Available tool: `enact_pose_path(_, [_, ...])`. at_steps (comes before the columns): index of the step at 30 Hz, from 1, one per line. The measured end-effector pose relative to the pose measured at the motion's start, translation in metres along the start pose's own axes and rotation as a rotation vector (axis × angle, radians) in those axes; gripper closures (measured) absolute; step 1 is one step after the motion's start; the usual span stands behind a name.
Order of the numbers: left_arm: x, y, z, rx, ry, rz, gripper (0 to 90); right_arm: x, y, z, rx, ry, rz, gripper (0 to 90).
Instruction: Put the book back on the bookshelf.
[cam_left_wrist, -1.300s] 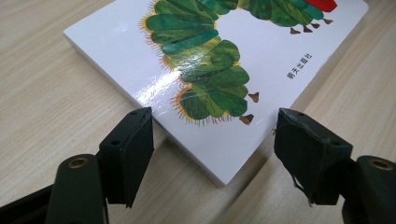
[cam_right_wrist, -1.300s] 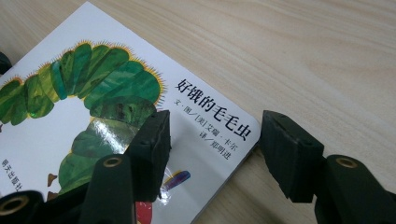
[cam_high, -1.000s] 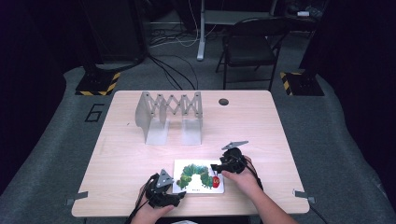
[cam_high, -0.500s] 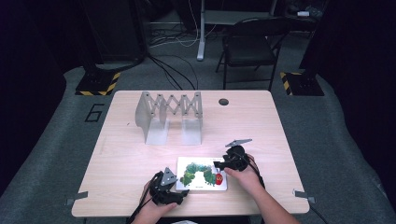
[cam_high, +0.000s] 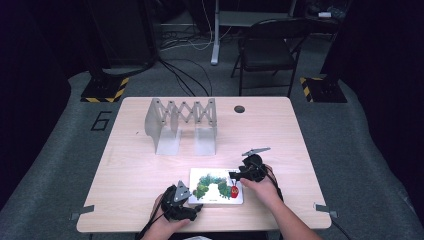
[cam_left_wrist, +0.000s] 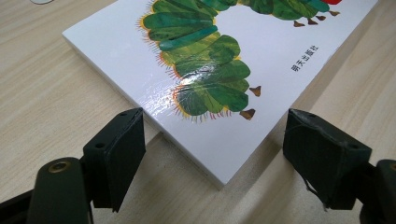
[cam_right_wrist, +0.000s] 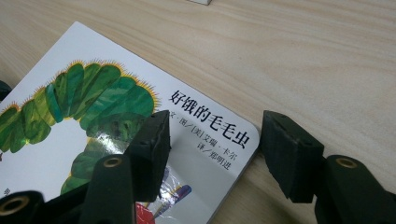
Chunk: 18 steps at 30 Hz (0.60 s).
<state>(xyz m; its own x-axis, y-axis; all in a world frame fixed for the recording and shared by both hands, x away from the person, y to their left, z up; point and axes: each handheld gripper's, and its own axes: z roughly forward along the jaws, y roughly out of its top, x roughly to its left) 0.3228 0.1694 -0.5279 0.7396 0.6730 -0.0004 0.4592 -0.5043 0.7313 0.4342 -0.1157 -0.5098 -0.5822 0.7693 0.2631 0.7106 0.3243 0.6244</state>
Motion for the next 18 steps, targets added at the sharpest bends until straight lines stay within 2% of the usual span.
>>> enact_pose_path(1, [-0.0001, 0.0, 0.0, 0.001, 0.003, 0.001, 20.8, 0.0, 0.0004, -0.0012, 0.016, -0.001, 0.016, 44.5])
enact_pose_path(6, [-0.0008, -0.0002, 0.0004, -0.003, 0.014, 0.0, 20.0, -0.0016, 0.0013, -0.0008, 0.014, 0.0, 0.039, 45.6])
enact_pose_path(7, [-0.0011, -0.0003, 0.0005, -0.006, 0.014, -0.003, 20.0, -0.002, 0.0014, -0.0003, 0.008, -0.002, 0.026, 45.3])
enact_pose_path(8, [-0.0013, -0.0005, 0.0009, -0.011, 0.017, -0.004, 20.0, 0.0002, 0.0014, -0.0006, 0.017, -0.006, 0.04, 44.7])
enact_pose_path(11, [-0.0017, -0.0009, 0.0012, -0.017, 0.019, -0.007, 20.0, 0.0015, 0.0019, -0.0004, 0.019, -0.009, 0.042, 44.2])
enact_pose_path(12, [-0.0018, -0.0009, 0.001, -0.013, 0.014, -0.008, 19.8, 0.0018, 0.0022, -0.0004, 0.02, -0.011, 0.051, 44.7])
enact_pose_path(14, [-0.0032, -0.0011, 0.0009, -0.011, 0.029, -0.012, 19.2, 0.0003, 0.0026, -0.0014, 0.02, -0.008, 0.088, 47.7])
enact_pose_path(15, [-0.0035, -0.0011, 0.0009, -0.01, 0.031, -0.013, 19.2, 0.0003, 0.0026, -0.0014, 0.02, -0.008, 0.088, 47.7])
enact_pose_path(17, [-0.0042, -0.0012, 0.0012, -0.013, 0.03, -0.016, 18.5, -0.0009, 0.0026, -0.0027, 0.026, 0.004, 0.143, 49.0])
enact_pose_path(18, [-0.0048, -0.0013, 0.0017, -0.018, 0.031, -0.022, 18.1, -0.0013, 0.0026, -0.0028, 0.022, 0.006, 0.155, 49.4])
